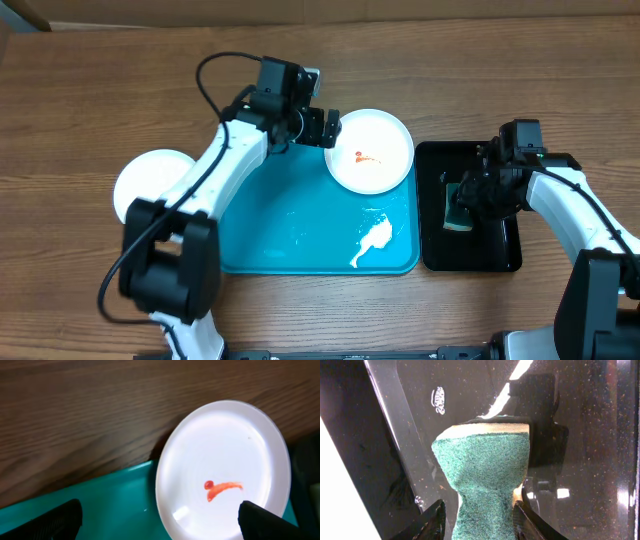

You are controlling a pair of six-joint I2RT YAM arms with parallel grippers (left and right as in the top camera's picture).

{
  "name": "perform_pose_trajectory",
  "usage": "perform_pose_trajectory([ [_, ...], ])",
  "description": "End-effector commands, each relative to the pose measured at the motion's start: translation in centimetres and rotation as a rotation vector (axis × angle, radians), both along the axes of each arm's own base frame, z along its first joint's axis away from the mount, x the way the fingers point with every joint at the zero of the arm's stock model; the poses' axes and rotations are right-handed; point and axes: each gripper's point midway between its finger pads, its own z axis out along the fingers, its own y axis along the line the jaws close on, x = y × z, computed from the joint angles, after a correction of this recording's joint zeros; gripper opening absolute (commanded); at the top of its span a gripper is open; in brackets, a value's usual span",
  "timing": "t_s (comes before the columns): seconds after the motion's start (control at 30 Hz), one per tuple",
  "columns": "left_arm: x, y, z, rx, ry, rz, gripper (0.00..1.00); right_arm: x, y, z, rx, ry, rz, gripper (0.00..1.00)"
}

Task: Clean dirty plates on tray and stack at the side
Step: 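Move left gripper to the second white plate and grasp its rim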

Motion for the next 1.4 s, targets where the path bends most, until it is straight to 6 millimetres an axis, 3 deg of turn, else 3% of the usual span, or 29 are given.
perform_pose_trajectory([
  [0.0, -0.2, -1.6, -2.1, -0.043, 0.047, -0.032, 0.98, 0.3, 0.1, 0.5, -0.004, -0.019, 0.005, 0.45],
  [0.13, 0.1, -2.5, -3.6, -0.072, 0.057, -0.05, 0.93, 0.3, 0.1, 0.5, -0.004, -0.019, 0.005, 0.45],
  [0.47, -0.6, -2.6, -7.5, -0.035, 0.134, -0.045, 0.6, 0.2, 0.1, 0.5, -0.003, -0.015, 0.005, 0.45],
  [0.53, -1.1, -2.4, -8.1, -0.027, 0.16, -0.044, 0.5, 0.2, 0.1, 0.5, -0.004, -0.015, 0.005, 0.45],
  [0.63, -1.5, -2.2, -8.3, -0.02, 0.179, -0.043, 0.24, 0.2, 0.1, 0.5, -0.004, -0.015, 0.005, 0.45],
  [0.73, -1.8, -1.9, -8.5, -0.015, 0.196, -0.038, 0.11, 0.2, 0.1, 0.5, -0.004, -0.017, 0.005, 0.45],
  [0.87, -2.9, -1.3, -9.0, 0.004, 0.253, -0.031, 0.04, 0.2, 0.1, 0.5, -0.004, -0.016, 0.005, 0.45],
  [1.0, -4.6, 0.0, -9.4, 0.028, 0.342, -0.001, 0.04, 0.2, 0.1, 0.5, -0.004, -0.016, 0.005, 0.45],
  [1.1, -5.7, 2.4, -9.5, 0.113, 0.402, 0.088, 0.04, 0.2, 0.1, 0.5, -0.004, -0.016, 0.005, 0.45],
  [1.17, -6.3, 4.1, -8.8, 0.171, 0.421, 0.141, 0.04, 0.2, 0.1, 0.5, -0.004, -0.016, 0.005, 0.45],
  [1.37, -7.3, 6.1, -4.9, 0.2, 0.415, 0.244, 0.04, 0.0, 0.1, 0.4, -0.003, -0.007, 0.005, 0.45],
])
